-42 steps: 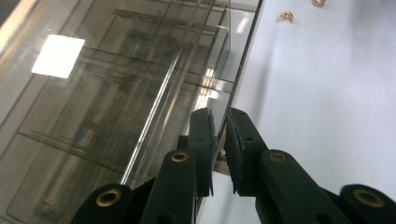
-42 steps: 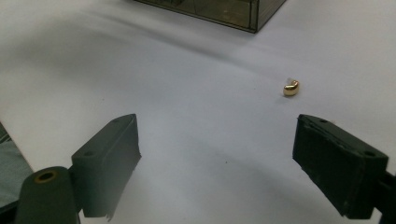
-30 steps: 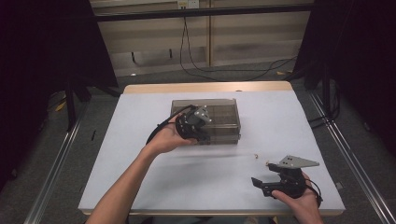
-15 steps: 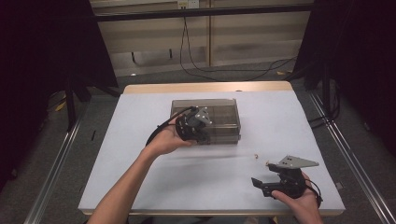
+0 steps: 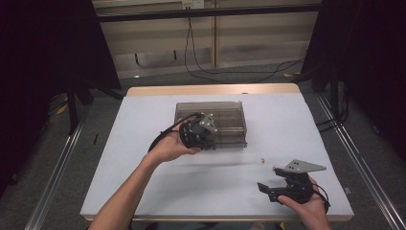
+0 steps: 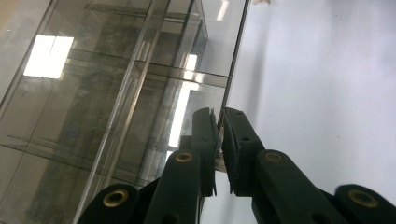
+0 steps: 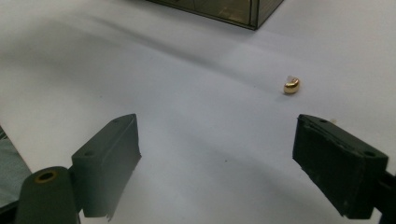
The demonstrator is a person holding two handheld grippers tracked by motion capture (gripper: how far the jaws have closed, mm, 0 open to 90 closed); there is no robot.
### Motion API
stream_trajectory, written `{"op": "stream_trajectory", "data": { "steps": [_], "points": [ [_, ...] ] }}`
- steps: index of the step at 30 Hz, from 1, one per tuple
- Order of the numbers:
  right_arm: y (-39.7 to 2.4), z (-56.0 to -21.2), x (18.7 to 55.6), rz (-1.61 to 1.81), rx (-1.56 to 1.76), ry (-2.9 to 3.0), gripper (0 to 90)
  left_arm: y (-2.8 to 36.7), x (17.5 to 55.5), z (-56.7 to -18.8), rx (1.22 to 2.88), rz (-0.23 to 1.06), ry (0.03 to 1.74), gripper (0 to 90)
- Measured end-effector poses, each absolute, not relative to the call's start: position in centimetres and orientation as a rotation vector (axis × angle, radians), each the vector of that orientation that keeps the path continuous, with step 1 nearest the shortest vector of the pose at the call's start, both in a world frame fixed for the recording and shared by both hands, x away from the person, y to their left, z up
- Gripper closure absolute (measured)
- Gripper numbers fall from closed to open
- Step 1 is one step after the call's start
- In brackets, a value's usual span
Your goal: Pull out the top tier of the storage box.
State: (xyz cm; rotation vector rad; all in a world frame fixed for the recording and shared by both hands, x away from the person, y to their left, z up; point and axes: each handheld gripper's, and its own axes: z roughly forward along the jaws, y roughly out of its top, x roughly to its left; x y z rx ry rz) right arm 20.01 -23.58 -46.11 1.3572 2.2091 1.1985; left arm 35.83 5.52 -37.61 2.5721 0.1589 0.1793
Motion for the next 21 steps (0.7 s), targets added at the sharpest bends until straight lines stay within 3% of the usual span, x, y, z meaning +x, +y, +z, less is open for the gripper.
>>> {"op": "stream_trajectory", "data": {
  "steps": [21],
  "points": [
    [-23.6,-46.1,20.0,1.200,1.357,2.211,14.6,5.8,34.3,-37.7,2.568,0.171,0.131,84.6]
  ]
}}
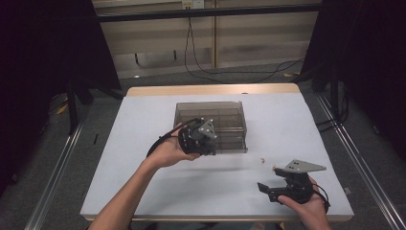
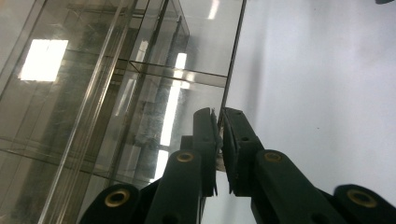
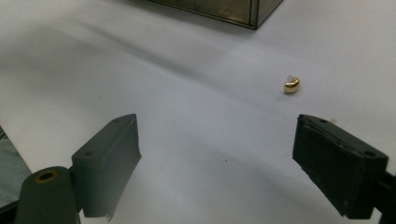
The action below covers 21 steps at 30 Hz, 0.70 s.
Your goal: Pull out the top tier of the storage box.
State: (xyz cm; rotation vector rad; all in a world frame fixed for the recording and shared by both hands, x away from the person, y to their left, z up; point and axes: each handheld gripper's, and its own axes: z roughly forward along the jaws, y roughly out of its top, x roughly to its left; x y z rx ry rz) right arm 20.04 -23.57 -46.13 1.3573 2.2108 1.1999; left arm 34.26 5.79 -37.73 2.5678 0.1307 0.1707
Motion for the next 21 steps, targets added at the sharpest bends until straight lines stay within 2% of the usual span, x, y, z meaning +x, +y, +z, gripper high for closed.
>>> {"op": "stream_trajectory", "data": {
  "steps": [21],
  "points": [
    [-23.5,-46.1,20.0,1.195,1.356,2.220,14.6,5.7,33.0,-37.9,2.567,0.161,0.093,86.1]
  ]
}}
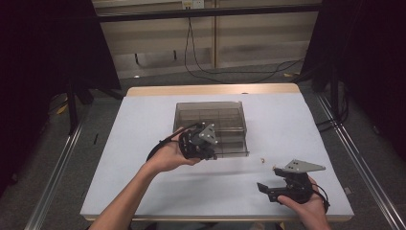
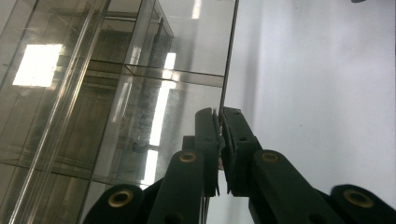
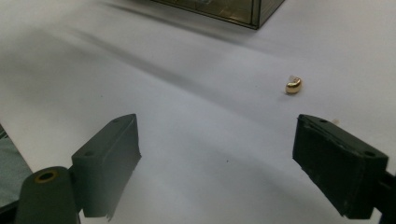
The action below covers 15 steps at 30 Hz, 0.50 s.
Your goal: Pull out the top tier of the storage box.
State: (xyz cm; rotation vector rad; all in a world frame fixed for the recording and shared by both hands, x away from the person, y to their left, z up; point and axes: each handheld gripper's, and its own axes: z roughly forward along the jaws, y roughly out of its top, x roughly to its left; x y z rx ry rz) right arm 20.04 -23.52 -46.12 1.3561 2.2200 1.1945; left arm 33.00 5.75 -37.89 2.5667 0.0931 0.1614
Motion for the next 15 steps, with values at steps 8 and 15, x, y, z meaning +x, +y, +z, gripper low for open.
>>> {"op": "stream_trajectory", "data": {
  "steps": [8,15],
  "points": [
    [-23.56,-46.13,20.03,1.201,1.352,2.214,14.5,5.77,32.77,-37.98,2.566,0.157,0.088,86.3],
    [-23.55,-46.13,20.02,1.201,1.351,2.216,14.6,5.81,32.63,-37.97,2.573,0.151,0.078,86.3]
  ]
}}
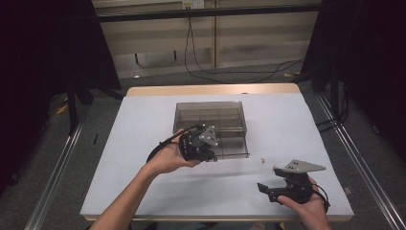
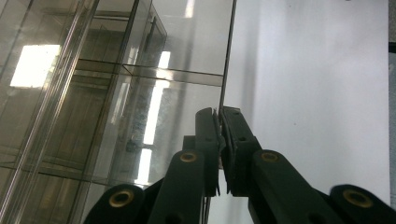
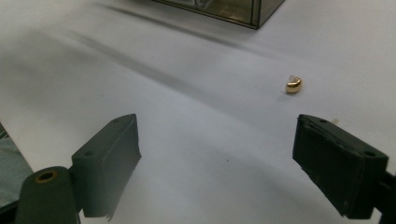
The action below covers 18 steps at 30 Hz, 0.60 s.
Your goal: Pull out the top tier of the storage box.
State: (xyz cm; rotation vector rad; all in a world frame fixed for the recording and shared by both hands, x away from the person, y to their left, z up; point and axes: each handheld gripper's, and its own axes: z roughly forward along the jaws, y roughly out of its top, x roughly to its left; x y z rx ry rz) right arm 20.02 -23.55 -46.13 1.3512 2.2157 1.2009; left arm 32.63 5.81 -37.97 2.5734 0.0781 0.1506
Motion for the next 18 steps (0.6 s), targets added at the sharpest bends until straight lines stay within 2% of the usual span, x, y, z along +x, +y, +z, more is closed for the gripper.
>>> {"op": "stream_trajectory", "data": {
  "steps": [18],
  "points": [
    [-23.49,-46.15,20.06,1.195,1.352,2.220,14.5,5.98,32.53,-38.03,2.571,0.136,0.078,86.0]
  ]
}}
